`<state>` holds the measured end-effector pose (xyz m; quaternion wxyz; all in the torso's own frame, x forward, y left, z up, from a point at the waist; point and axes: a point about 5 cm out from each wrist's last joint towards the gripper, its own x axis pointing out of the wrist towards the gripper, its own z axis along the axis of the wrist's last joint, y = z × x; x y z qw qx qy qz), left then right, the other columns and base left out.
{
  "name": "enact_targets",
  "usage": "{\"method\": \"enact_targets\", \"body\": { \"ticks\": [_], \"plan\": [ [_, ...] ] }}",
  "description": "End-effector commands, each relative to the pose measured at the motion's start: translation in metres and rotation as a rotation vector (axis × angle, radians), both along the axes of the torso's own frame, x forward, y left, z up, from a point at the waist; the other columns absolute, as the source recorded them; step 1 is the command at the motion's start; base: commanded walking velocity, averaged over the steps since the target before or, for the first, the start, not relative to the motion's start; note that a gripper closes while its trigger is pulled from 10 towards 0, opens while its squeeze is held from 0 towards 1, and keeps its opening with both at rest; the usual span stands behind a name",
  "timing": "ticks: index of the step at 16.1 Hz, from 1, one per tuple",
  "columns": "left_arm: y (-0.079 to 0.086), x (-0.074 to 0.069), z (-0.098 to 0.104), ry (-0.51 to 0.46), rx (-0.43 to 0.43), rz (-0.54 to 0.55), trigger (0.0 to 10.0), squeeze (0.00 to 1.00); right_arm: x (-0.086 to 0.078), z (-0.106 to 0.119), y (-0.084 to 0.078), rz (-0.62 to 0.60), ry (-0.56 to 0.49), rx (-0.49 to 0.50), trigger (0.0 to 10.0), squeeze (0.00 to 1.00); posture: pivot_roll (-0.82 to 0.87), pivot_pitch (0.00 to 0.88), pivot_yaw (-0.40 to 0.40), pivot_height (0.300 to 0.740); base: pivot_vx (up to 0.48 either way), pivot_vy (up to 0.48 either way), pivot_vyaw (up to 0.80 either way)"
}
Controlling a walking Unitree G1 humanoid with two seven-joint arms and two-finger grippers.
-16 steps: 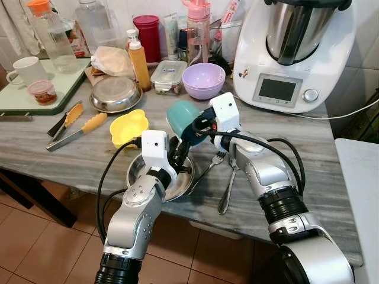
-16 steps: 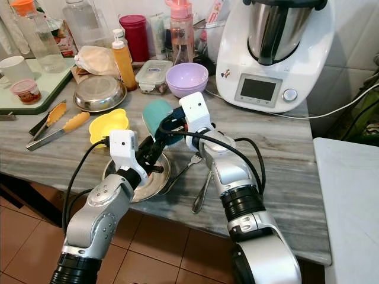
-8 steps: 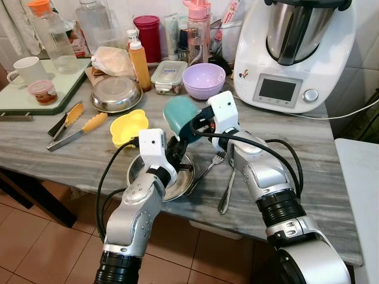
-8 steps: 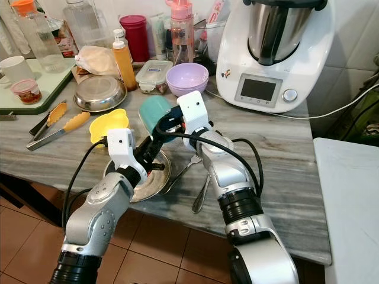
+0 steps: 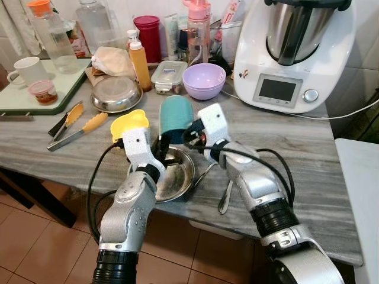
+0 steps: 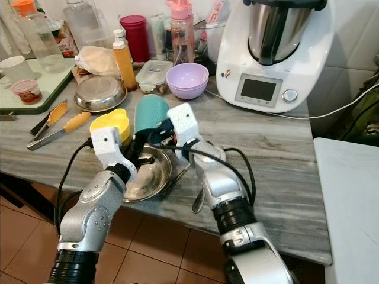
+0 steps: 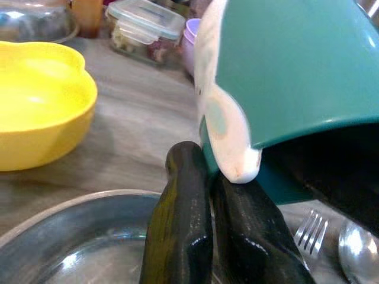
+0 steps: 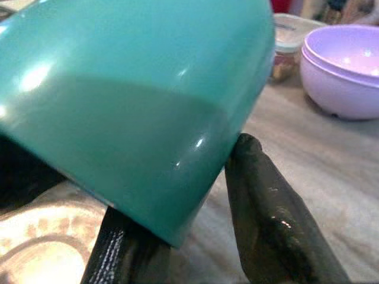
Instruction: Setting the table
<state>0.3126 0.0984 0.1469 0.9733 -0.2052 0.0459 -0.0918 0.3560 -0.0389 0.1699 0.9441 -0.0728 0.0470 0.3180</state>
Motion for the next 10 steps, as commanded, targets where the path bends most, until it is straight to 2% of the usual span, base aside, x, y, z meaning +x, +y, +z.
{"method": "enact_targets", "body": {
  "ticks": [1,6,9,10],
  "plan": [
    [0.005,0.006,0.006,-0.003,-0.006,0.039,0.0,0.00,-0.013,0.006,0.024,0.162,-0.047,-0.004,10.0,1.00,-0.16,0.034,0.077,0.740,0.000,0.000,0.00],
    [0.008,0.007,0.005,0.026,-0.038,0.058,0.0,0.00,-0.018,0.021,0.023,0.221,-0.175,-0.016,10.0,1.00,-0.16,0.035,0.080,0.740,0.000,0.000,0.00],
    [0.009,0.009,0.004,0.065,-0.077,0.072,0.0,0.00,-0.024,0.036,0.020,0.266,-0.330,-0.072,10.0,1.00,-0.16,0.034,0.083,0.740,0.000,0.000,0.00],
    [0.011,0.011,0.004,0.091,-0.116,0.080,0.0,0.00,-0.026,0.040,0.016,0.273,-0.391,-0.114,10.0,1.00,-0.16,0.034,0.085,0.740,0.000,0.000,0.00]
  ]
}}
